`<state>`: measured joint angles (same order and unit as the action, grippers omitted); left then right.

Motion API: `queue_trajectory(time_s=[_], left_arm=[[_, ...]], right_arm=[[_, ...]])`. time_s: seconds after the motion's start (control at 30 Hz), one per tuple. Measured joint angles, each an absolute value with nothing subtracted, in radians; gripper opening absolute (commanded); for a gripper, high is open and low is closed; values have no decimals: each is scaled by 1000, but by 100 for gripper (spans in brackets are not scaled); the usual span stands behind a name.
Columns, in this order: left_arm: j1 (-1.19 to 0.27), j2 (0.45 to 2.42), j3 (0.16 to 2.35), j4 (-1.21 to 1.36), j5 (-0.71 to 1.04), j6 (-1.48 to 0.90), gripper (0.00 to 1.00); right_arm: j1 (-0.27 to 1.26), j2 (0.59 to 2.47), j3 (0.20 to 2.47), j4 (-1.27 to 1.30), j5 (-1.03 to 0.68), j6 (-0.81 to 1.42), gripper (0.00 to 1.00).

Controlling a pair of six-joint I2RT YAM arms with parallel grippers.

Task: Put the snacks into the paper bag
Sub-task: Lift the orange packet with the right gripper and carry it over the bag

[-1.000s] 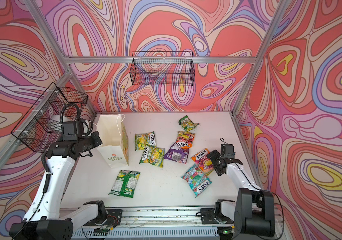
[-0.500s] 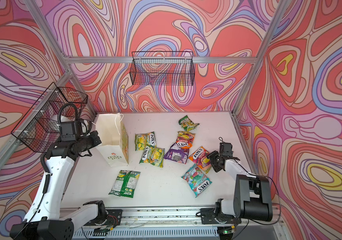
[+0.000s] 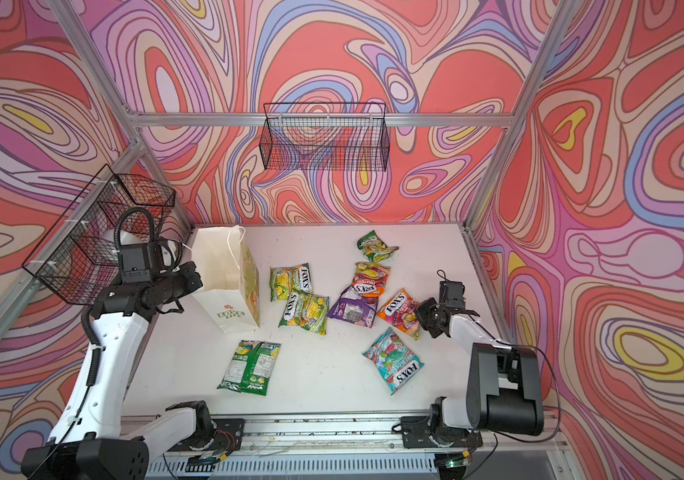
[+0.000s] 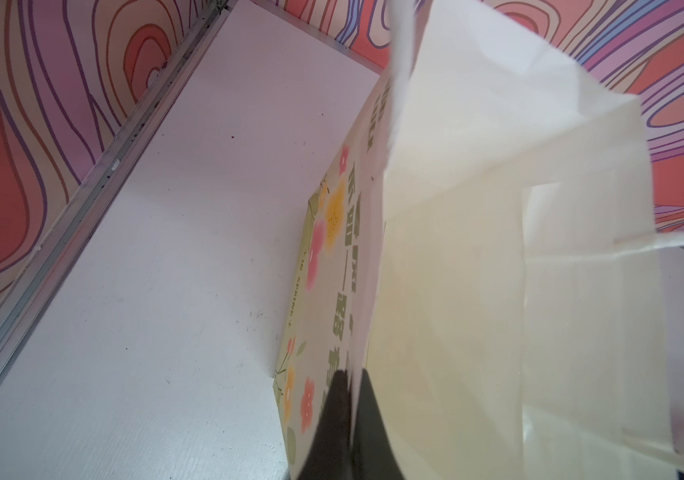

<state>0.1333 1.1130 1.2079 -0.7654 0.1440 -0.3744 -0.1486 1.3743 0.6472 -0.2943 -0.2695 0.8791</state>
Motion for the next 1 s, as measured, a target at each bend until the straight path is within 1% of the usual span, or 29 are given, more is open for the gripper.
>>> queue_trajectory(time_s=[0.13, 0.27, 0.37, 0.43, 0.53, 0.7, 0.87, 1.0], left_arm=[[138, 1112, 1209, -765, 170, -384, 0], [135, 1114, 1245, -770, 203, -407, 0], [97, 1120, 1308, -774, 204, -417, 0], [42, 1134, 1355, -774, 197, -417, 0], [-34, 1169, 1398, -775, 184, -417, 0], [-131, 1256, 1434, -813, 129, -419, 0], [-221, 1338, 1515, -870, 64, -411, 0], [-265, 1356, 1550, -895, 21, -407, 0]], right_arm=[[-149, 1281, 706, -388, -242, 847, 0], [-148, 1210, 815, -448, -234, 806, 0], [-134, 1192, 902, -477, -232, 772, 0], [-109, 1189, 955, -501, -223, 749, 0], [-21, 1193, 1068, -557, -176, 709, 0], [199, 1255, 1361, -609, -105, 636, 0], [358, 1340, 1588, -598, -94, 595, 0], [463, 1435, 1744, -589, -94, 584, 0]])
